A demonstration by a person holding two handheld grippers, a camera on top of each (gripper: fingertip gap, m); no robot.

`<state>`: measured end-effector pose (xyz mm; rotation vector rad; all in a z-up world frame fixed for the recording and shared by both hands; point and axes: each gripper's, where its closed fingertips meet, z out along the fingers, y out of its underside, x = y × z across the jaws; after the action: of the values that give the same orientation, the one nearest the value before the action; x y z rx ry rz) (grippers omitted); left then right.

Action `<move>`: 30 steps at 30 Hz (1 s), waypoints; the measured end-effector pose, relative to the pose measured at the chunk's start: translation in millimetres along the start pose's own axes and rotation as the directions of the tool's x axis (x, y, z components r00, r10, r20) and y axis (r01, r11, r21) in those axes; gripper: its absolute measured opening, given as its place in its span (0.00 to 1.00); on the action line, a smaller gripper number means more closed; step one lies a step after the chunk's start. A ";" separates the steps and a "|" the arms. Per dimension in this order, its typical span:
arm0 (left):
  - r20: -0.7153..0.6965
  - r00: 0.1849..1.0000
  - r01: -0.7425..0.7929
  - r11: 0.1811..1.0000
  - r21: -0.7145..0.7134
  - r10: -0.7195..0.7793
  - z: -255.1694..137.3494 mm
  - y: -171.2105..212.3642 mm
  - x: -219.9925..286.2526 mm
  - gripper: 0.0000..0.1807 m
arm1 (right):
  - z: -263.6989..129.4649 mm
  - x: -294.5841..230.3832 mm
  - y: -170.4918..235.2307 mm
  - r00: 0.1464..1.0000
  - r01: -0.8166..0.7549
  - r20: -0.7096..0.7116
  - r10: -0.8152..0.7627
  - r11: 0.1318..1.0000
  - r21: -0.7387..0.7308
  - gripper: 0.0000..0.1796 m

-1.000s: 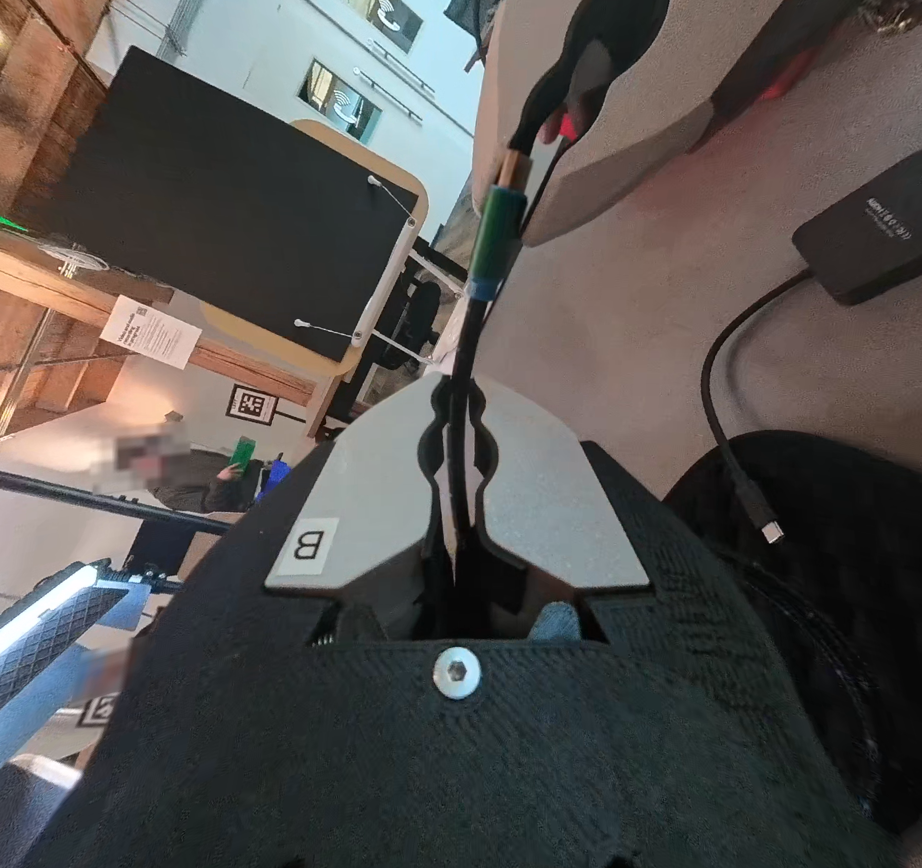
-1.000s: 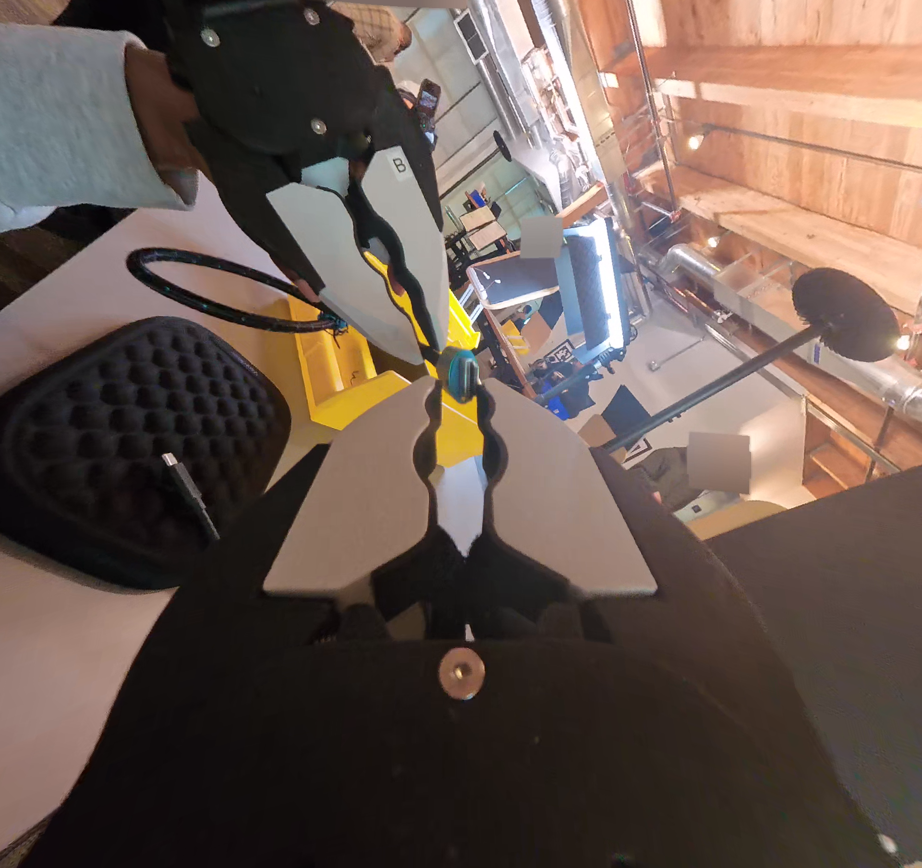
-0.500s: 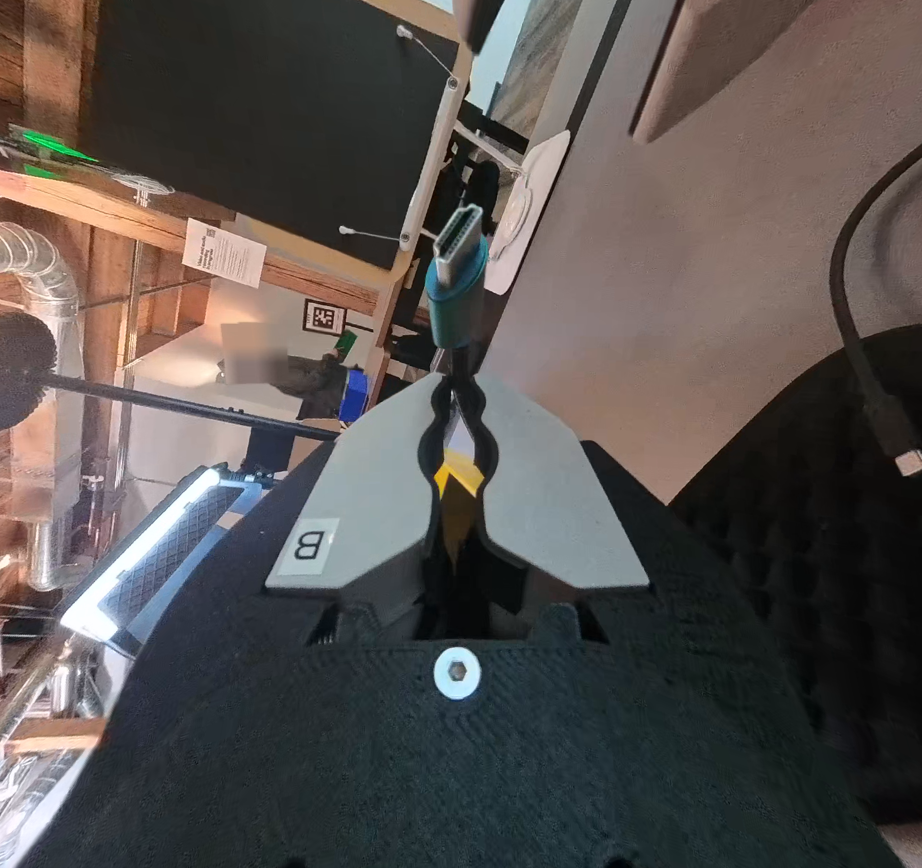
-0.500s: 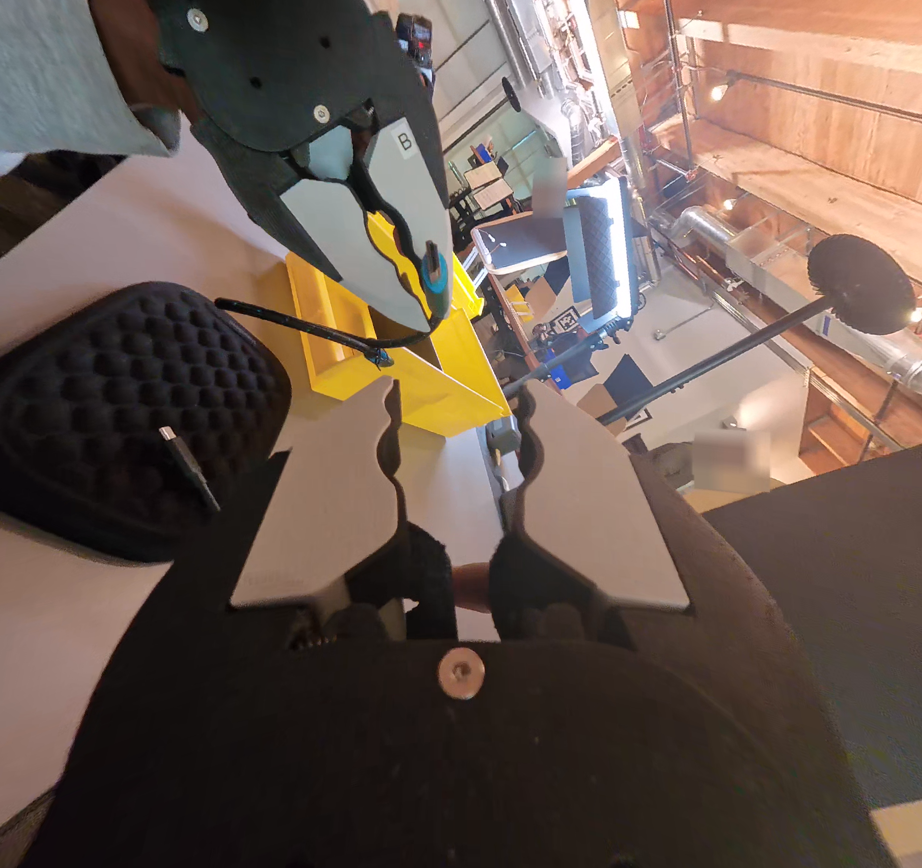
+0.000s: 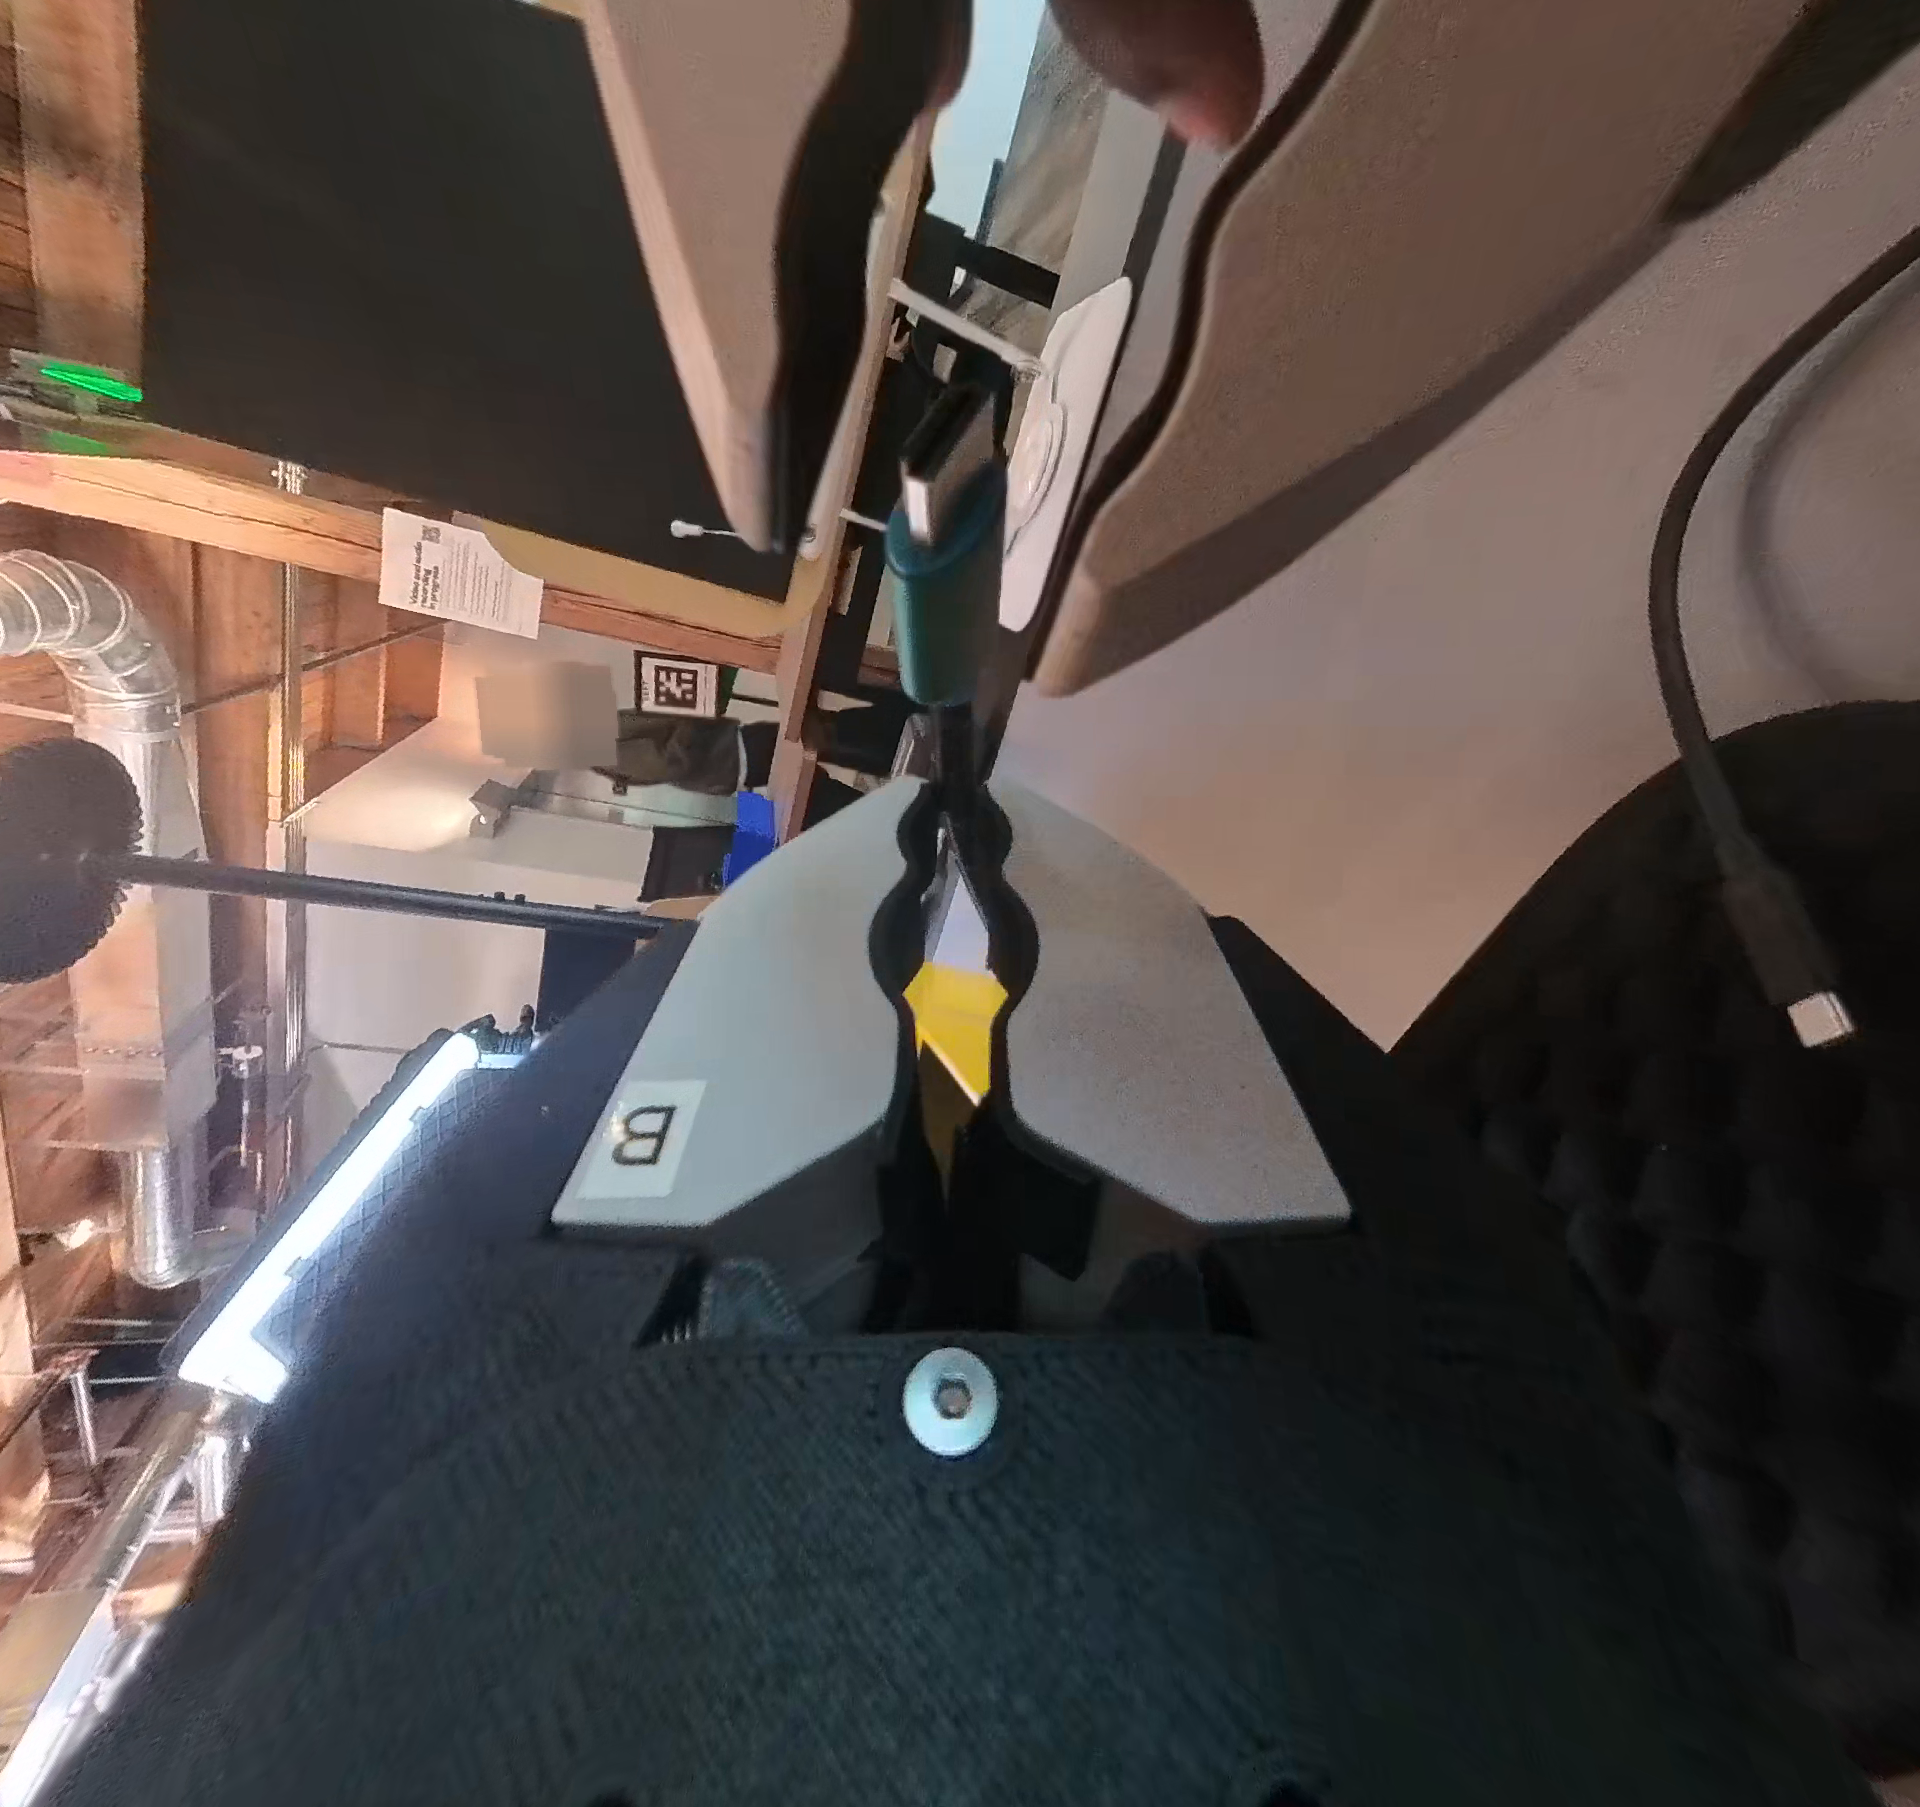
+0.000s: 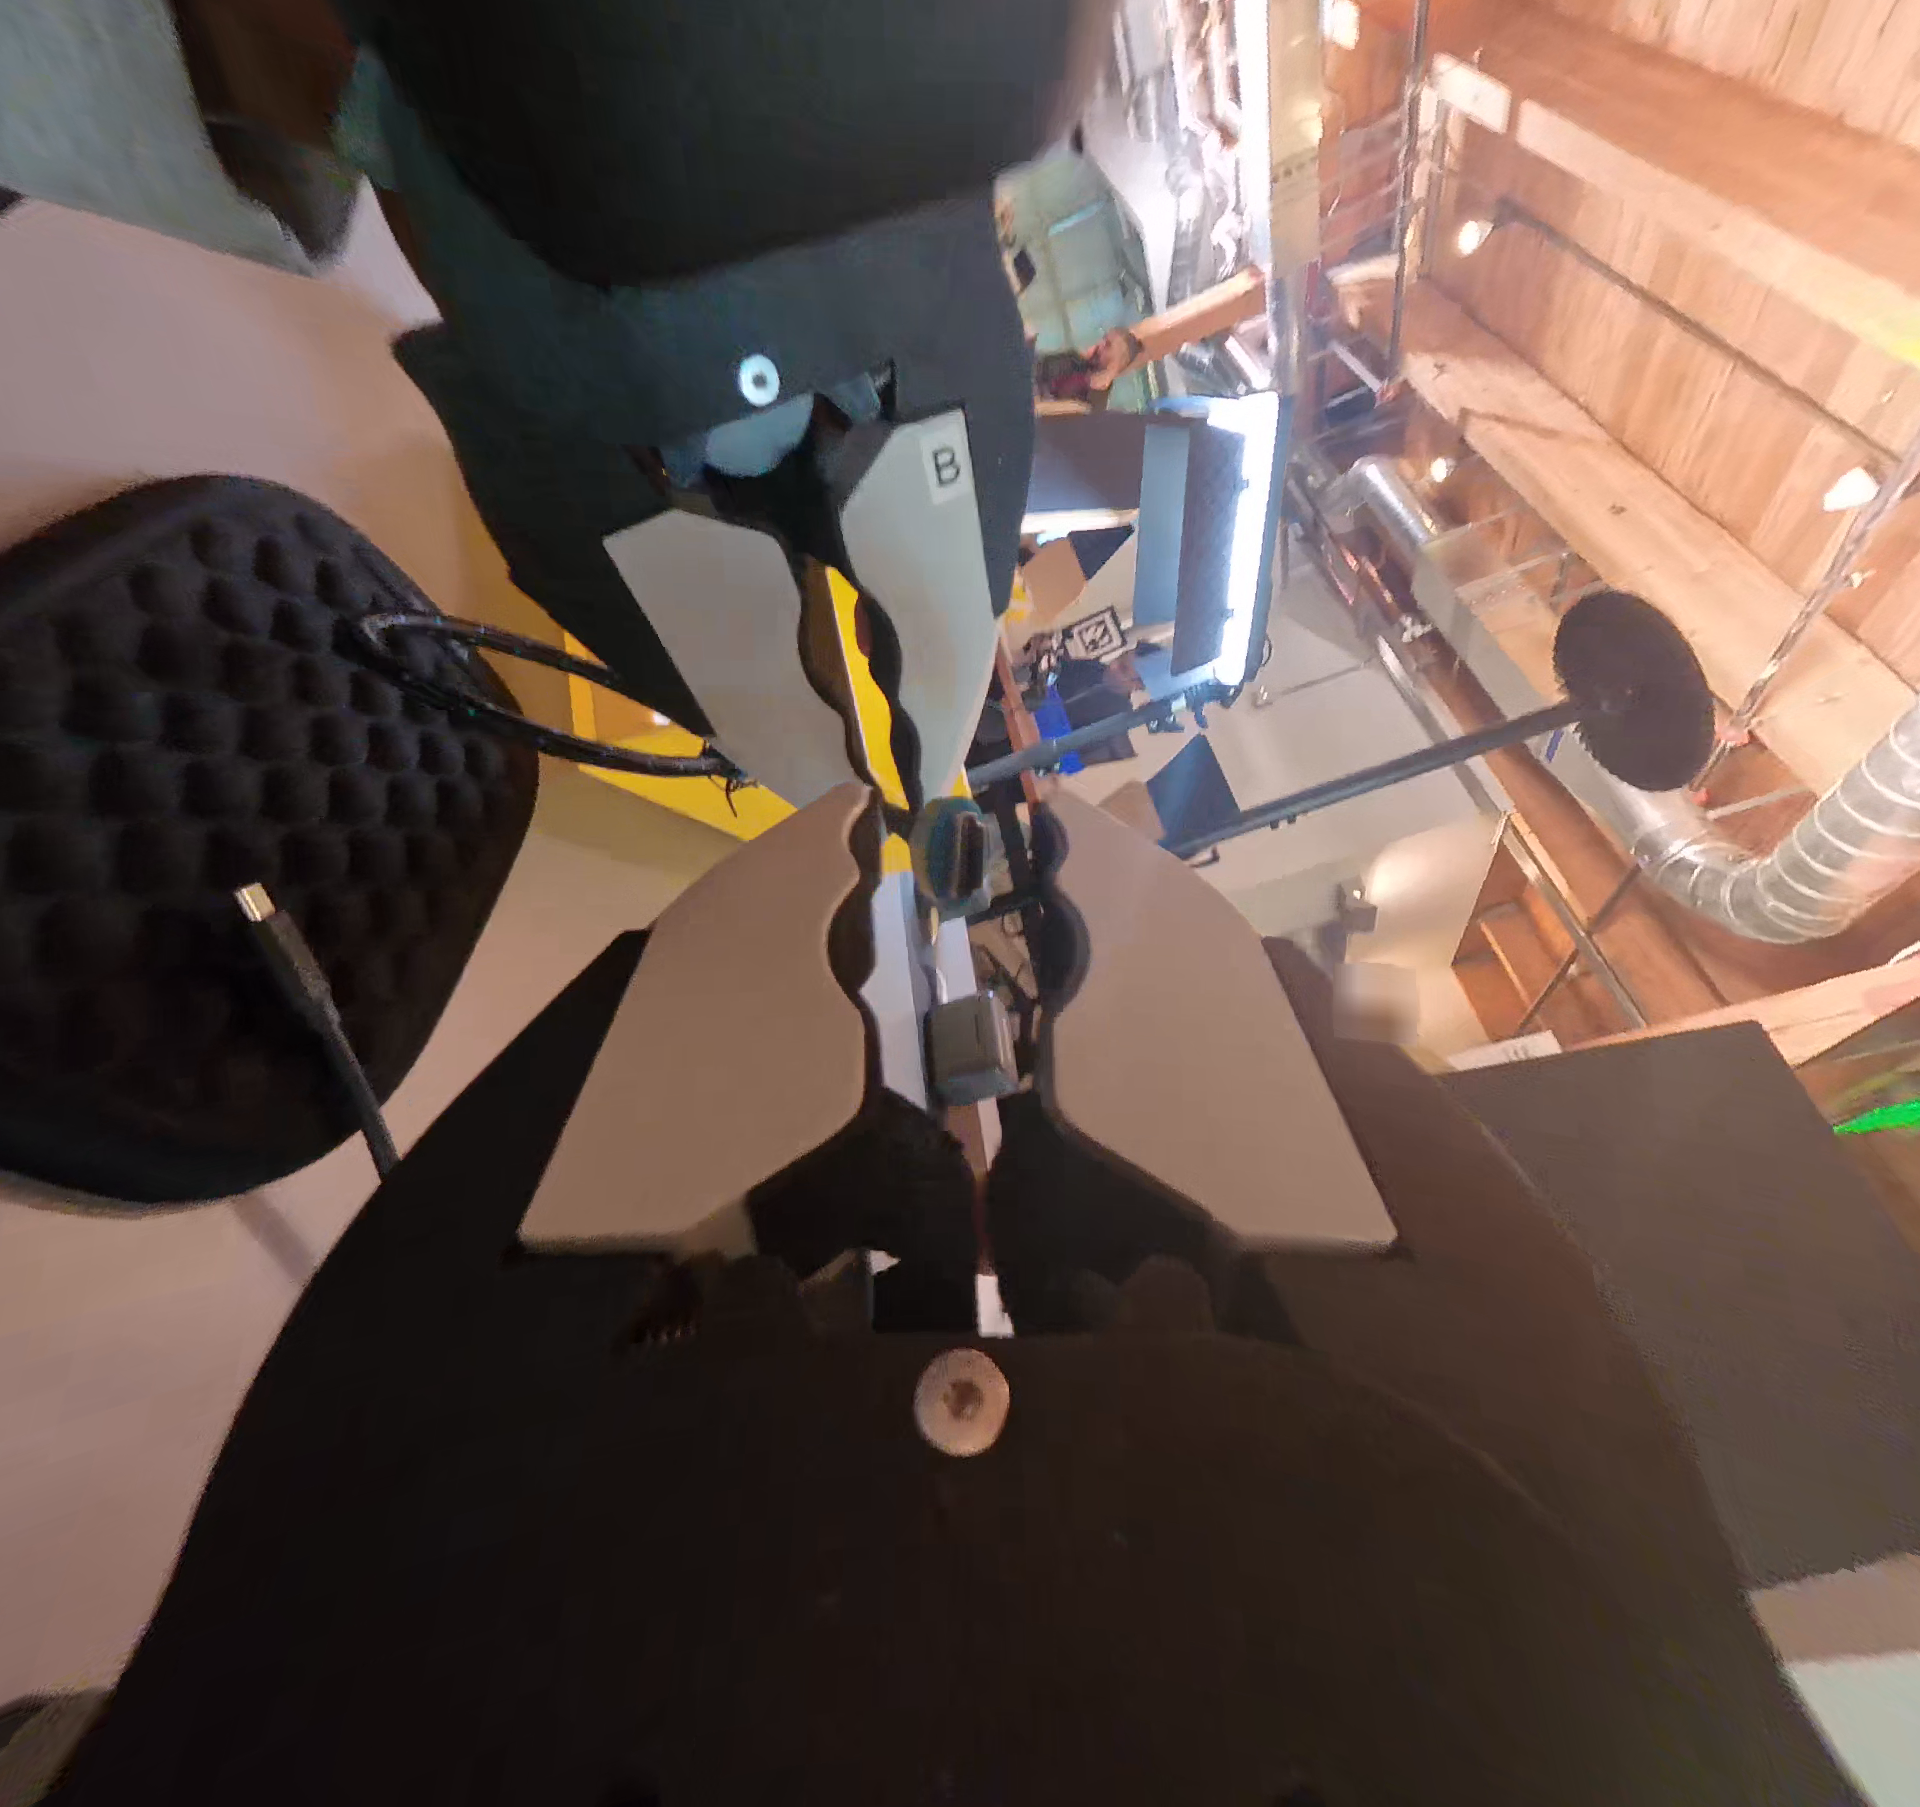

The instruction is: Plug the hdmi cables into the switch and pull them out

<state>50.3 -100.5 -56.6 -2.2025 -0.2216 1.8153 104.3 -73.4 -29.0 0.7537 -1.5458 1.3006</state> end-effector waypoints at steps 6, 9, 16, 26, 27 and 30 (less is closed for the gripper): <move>-0.001 1.000 0.025 0.999 0.041 -0.025 -0.7 -2.8 -0.8 0.03 | 0.6 -2.2 5.8 0.997 0.068 0.038 -0.066 0.996 -0.053 0.06; -0.019 0.985 0.172 0.967 0.190 -0.172 -9.2 -15.0 -10.8 0.04 | -6.5 5.6 -2.8 0.985 0.170 0.040 -0.169 0.985 -0.028 0.06; -0.448 0.680 0.714 0.384 0.585 -0.581 -90.5 -12.3 -68.7 0.13 | -41.3 47.0 -38.1 0.968 0.242 0.033 -0.249 0.961 0.136 0.06; -0.855 0.091 0.900 -0.325 0.290 -0.511 -78.2 45.4 -92.8 0.25 | -112.5 108.4 -137.5 0.995 -0.065 -0.005 0.099 0.691 0.720 0.06; -0.887 0.093 0.925 -0.289 0.244 -0.451 -72.6 21.0 -82.1 0.27 | -108.4 104.7 -140.2 0.994 -0.080 0.006 0.112 0.674 0.735 0.06; -0.952 0.141 0.953 -0.222 0.205 -0.272 -80.0 -48.2 -60.0 0.32 | -85.5 86.5 -136.1 0.992 -0.106 0.031 0.121 0.693 0.713 0.06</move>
<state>119.3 -81.4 28.2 -1.0288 -0.2049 0.1134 217.4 -14.6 101.6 1.1273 -1.0414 2.0427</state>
